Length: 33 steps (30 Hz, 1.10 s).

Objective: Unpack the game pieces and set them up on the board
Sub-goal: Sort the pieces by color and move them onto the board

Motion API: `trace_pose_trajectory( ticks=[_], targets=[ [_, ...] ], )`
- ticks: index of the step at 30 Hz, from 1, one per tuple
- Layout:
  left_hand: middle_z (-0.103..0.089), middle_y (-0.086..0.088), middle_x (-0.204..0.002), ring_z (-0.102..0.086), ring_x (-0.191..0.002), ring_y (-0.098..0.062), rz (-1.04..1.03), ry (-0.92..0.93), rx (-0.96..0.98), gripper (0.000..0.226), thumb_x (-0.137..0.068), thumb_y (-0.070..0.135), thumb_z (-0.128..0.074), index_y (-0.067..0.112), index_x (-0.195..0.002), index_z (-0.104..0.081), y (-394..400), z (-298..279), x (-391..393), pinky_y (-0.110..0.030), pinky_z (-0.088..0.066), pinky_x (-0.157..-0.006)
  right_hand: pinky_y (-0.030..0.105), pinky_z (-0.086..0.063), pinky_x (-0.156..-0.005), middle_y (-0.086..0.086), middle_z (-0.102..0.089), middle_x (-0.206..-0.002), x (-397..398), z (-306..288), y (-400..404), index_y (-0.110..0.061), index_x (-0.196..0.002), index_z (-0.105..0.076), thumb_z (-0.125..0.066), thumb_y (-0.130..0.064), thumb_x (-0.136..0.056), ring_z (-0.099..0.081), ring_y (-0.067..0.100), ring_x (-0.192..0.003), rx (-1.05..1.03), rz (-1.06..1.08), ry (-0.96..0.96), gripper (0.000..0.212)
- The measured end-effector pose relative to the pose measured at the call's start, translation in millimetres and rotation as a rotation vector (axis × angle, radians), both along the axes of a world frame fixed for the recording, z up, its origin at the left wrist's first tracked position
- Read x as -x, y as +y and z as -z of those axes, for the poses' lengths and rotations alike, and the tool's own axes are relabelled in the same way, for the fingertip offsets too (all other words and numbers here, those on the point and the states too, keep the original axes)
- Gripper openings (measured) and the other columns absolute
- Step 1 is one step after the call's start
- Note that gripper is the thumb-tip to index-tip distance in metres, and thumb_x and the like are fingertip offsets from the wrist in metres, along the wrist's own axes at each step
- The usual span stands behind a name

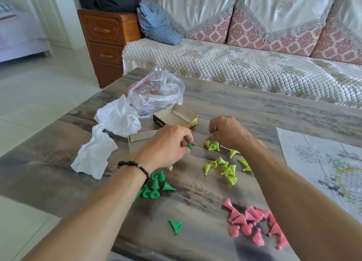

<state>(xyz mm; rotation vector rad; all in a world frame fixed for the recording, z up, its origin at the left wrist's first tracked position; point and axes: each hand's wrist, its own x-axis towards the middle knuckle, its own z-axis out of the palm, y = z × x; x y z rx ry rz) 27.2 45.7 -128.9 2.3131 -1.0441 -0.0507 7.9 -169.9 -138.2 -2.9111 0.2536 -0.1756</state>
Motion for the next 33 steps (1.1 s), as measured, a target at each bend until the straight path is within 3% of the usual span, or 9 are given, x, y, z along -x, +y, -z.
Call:
trace_pose_trajectory(
  ticks=[3, 6, 14, 16, 19, 23, 26, 29, 33],
  targets=[
    [-0.063, 0.015, -0.075, -0.058, -0.067, 0.007, 0.001, 0.011, 0.022, 0.016, -0.079, 0.013, -0.074, 0.023, -0.091, -0.072, 14, -6, 5, -0.007, -0.044, -0.062, 0.027, -0.044, -0.070, 0.002, -0.061, -0.090, 9, -13, 11, -0.013, -0.091, -0.069, -0.058, -0.002, -0.082, -0.059, 0.023, -0.086, -0.112, -0.013, -0.178, 0.019],
    [-0.064, 0.014, -0.075, -0.058, -0.071, 0.006, 0.002, 0.035, 0.007, 0.015, -0.080, 0.013, -0.075, 0.022, -0.092, -0.072, 30, -13, 13, -0.006, -0.044, -0.061, 0.018, -0.041, -0.061, -0.008, -0.063, -0.076, 33, -26, 38, -0.023, -0.082, -0.068, -0.063, -0.008, -0.080, -0.057, 0.010, -0.071, -0.312, -0.055, -0.233, 0.016],
    [-0.067, 0.013, -0.073, -0.060, -0.068, 0.005, 0.006, 0.125, -0.115, 0.019, -0.077, 0.016, -0.076, 0.030, -0.089, -0.073, 88, -15, 55, -0.011, -0.048, -0.064, 0.010, -0.038, -0.053, -0.013, -0.060, -0.066, 109, -14, 107, -0.025, -0.073, -0.066, -0.067, -0.012, -0.075, -0.050, -0.006, -0.053, -0.398, -0.208, -0.002, 0.013],
    [-0.067, 0.014, -0.074, -0.060, -0.068, 0.006, -0.007, 0.135, -0.143, 0.018, -0.077, 0.018, -0.076, 0.031, -0.088, -0.072, 101, -8, 66, -0.013, -0.050, -0.065, 0.011, -0.042, -0.053, -0.010, -0.063, -0.067, 121, -6, 114, -0.026, -0.074, -0.065, -0.067, -0.011, -0.076, -0.052, -0.004, -0.052, -0.431, -0.167, 0.034, 0.015],
    [-0.067, 0.014, -0.073, -0.060, -0.068, 0.008, -0.032, 0.131, -0.152, 0.021, -0.077, 0.018, -0.077, 0.030, -0.093, -0.070, 109, 2, 77, -0.011, -0.049, -0.064, 0.033, -0.054, -0.058, 0.006, -0.065, -0.067, 132, 5, 121, -0.017, -0.075, -0.064, -0.065, -0.003, -0.079, -0.059, 0.013, -0.051, -0.618, -0.080, 0.053, 0.015],
    [-0.066, 0.014, -0.072, -0.059, -0.068, 0.007, -0.072, 0.113, -0.149, 0.033, -0.073, 0.021, -0.080, 0.030, -0.100, -0.062, 109, 11, 80, -0.015, -0.049, -0.062, 0.040, -0.059, -0.066, 0.004, -0.061, -0.071, 137, 13, 134, -0.019, -0.081, -0.064, -0.074, -0.008, -0.077, -0.067, 0.026, -0.064, -0.724, -0.052, 0.071, 0.016],
    [-0.065, 0.012, -0.077, -0.060, -0.069, 0.002, -0.088, 0.122, -0.155, 0.043, -0.069, 0.026, -0.084, 0.034, -0.104, -0.059, 108, 12, 77, -0.020, -0.051, -0.064, 0.026, -0.053, -0.067, -0.012, -0.056, -0.077, 134, 17, 144, -0.025, -0.093, -0.066, -0.081, -0.021, -0.071, -0.061, 0.012, -0.074, -0.640, -0.037, 0.037, 0.027],
    [-0.064, 0.012, -0.080, -0.060, -0.069, 0.001, -0.093, 0.125, -0.162, 0.045, -0.067, 0.028, -0.085, 0.035, -0.103, -0.060, 107, 13, 75, -0.023, -0.052, -0.063, 0.007, -0.040, -0.046, -0.014, -0.054, -0.081, 127, 20, 152, -0.022, -0.100, -0.066, -0.081, -0.022, -0.070, -0.054, 0.000, -0.067, -0.631, -0.004, -0.022, 0.034],
    [-0.065, 0.012, -0.078, -0.062, -0.063, -0.002, -0.122, 0.132, -0.133, 0.038, -0.067, 0.028, -0.086, 0.032, -0.097, -0.063, 105, 14, 74, -0.031, -0.056, -0.064, 0.022, -0.054, -0.046, 0.000, -0.060, -0.088, 119, 25, 156, -0.020, -0.100, -0.065, -0.081, -0.019, -0.070, -0.056, 0.008, -0.064, -0.682, 0.030, -0.070, 0.034]
  ],
)
